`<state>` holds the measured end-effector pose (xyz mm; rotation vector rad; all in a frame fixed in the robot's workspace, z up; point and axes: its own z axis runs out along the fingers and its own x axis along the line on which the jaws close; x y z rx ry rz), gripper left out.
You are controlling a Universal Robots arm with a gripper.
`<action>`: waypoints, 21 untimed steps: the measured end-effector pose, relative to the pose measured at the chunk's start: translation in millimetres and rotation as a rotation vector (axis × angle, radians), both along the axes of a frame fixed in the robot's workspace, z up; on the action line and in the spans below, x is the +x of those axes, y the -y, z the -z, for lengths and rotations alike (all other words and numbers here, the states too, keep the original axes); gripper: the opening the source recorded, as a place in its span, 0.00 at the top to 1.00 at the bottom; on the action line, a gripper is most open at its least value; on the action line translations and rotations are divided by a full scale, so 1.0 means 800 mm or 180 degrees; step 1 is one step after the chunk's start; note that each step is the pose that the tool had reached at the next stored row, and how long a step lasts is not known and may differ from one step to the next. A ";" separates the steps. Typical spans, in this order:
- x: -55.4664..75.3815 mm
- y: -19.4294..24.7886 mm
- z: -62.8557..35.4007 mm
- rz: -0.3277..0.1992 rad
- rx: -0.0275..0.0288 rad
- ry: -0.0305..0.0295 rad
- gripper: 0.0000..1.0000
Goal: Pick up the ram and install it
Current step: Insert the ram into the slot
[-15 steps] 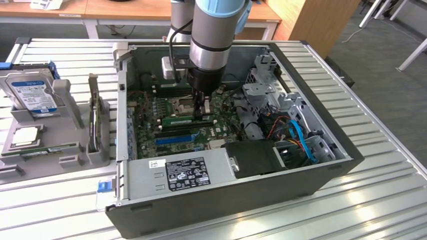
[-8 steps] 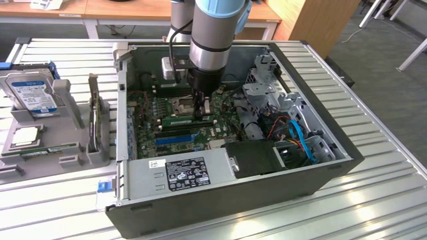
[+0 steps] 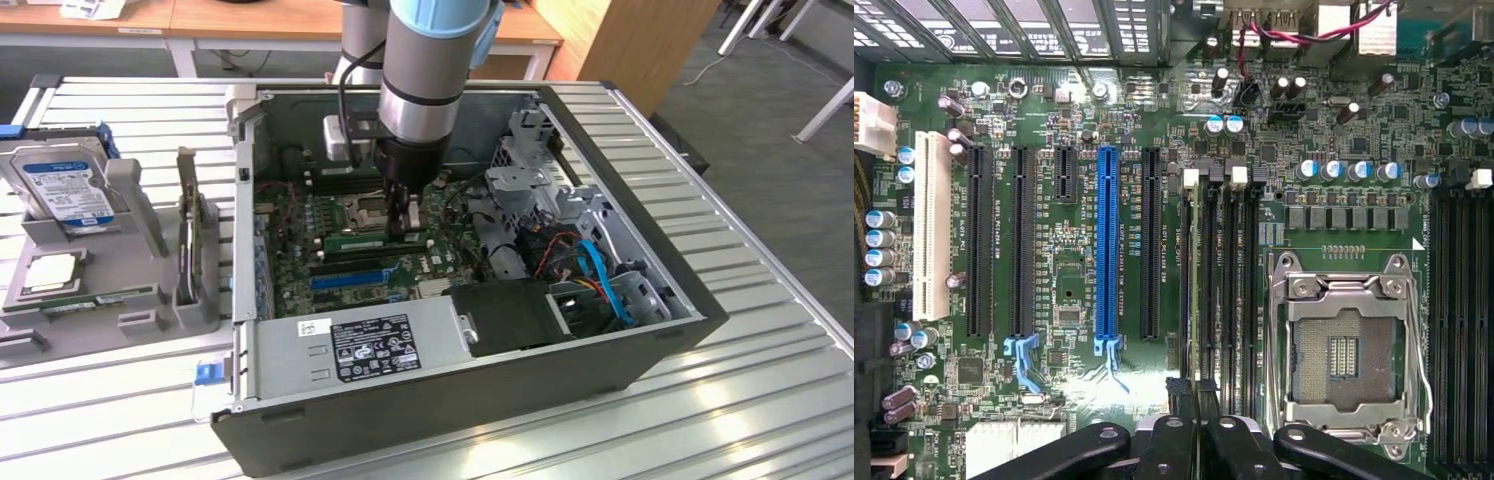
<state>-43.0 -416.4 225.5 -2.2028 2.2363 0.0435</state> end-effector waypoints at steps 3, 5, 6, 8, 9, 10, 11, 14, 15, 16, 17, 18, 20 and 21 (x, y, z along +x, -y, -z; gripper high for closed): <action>0.000 0.0000 0.000 0.0000 -0.0001 0.0000 0.88; 0.000 0.0000 0.001 0.0000 -0.0001 0.0000 0.88; 0.000 0.0000 0.001 0.0000 0.0000 0.0000 0.88; 0.000 0.0000 0.001 0.0000 0.0000 0.0000 0.88; 0.000 0.0000 0.001 0.0000 0.0000 0.0000 0.88; 0.000 0.0000 0.001 -0.0002 0.0000 0.0000 0.88; 0.001 0.0000 0.001 -0.0006 0.0000 0.0000 0.88; 0.002 0.0000 0.001 -0.0013 0.0000 -0.0001 0.88; 0.002 0.0000 0.001 -0.0013 0.0000 0.0000 0.88; 0.002 0.0000 0.001 -0.0013 0.0000 0.0000 0.88; 0.002 0.0000 0.001 -0.0013 0.0000 0.0000 0.88; 0.002 0.0000 0.001 -0.0014 0.0000 0.0000 0.88; 0.002 0.0000 0.001 -0.0016 0.0000 0.0000 0.88; 0.002 0.0000 0.001 -0.0021 0.0001 0.0000 0.88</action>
